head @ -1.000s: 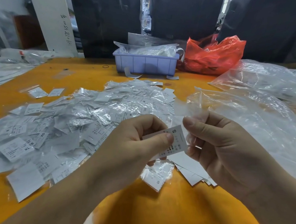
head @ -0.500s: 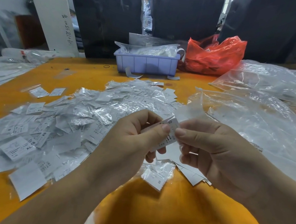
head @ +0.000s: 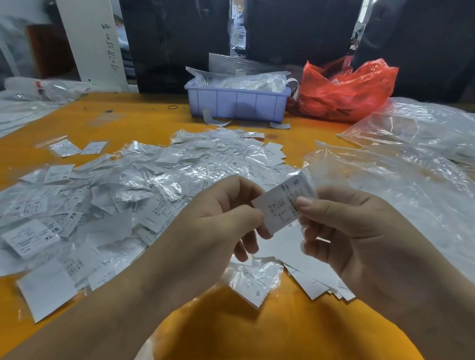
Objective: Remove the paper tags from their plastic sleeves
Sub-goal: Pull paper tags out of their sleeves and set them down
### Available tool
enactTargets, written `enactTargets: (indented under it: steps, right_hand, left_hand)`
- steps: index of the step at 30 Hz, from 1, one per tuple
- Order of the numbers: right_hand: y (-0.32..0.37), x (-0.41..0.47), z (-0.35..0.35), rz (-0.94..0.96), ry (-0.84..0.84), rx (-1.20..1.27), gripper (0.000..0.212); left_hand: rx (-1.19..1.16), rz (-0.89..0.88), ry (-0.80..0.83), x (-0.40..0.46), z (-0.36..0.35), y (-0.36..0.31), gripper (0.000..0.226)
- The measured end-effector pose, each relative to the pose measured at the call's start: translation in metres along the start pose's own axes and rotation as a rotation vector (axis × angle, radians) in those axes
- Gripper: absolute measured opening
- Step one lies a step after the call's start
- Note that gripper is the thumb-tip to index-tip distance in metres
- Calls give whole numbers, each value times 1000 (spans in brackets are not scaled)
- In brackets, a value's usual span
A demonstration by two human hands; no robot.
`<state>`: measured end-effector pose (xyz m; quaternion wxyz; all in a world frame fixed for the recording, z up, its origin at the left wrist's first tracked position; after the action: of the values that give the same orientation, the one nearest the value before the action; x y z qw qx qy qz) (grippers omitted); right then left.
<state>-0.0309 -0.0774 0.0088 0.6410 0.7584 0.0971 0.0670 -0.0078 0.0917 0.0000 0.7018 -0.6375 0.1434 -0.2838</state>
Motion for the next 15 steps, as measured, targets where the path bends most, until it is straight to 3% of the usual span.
enactTargets:
  steps: [8, 15]
  right_hand:
    - [-5, -2, -8, -3, 107, -123, 33]
    - [-8, -3, -9, -47, 140, -100, 39]
  left_hand:
    - [85, -80, -75, 0, 0, -1, 16]
    - [114, -87, -24, -1, -1, -2, 24]
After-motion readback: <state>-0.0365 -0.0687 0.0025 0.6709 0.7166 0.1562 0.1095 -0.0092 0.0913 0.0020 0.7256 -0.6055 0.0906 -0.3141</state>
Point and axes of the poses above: each hand's wrist, its own x-axis towards the middle knuckle, its own z-axis out of the back of the hand, y = z × x, the point moved 3 cm from there along x, towards the middle knuckle, and after that the axes turned 9 degrees about y, right-handed, at the moved point
